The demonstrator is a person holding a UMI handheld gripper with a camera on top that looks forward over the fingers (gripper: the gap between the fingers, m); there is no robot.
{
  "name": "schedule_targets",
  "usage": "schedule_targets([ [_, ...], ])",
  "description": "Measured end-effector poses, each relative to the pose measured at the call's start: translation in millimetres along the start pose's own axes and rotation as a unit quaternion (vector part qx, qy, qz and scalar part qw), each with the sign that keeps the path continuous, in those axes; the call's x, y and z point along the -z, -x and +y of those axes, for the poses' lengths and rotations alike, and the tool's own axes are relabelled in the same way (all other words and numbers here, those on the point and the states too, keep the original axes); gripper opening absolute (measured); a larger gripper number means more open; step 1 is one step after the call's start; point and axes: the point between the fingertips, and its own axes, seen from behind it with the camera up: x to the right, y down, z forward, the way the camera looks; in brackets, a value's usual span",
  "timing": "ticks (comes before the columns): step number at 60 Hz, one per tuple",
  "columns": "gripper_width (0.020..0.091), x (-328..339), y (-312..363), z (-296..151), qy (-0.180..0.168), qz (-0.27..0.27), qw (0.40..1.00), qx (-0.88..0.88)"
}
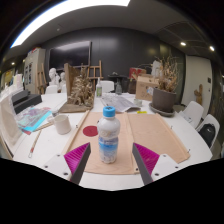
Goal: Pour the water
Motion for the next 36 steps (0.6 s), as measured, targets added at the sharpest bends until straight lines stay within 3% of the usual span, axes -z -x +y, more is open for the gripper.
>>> schedule_targets([
  [16,0.0822,-94,6,14,-0.034,0.041,0.998,-0.018],
  [19,0.0744,-102,5,14,-0.043,0.048,0.998,-0.019],
  [24,0.0546,-109,5,12,-0.058,0.057,0.997,-0.019],
  [36,0.0396,-108,3,12,-0.060,0.062,0.996,-0.022],
])
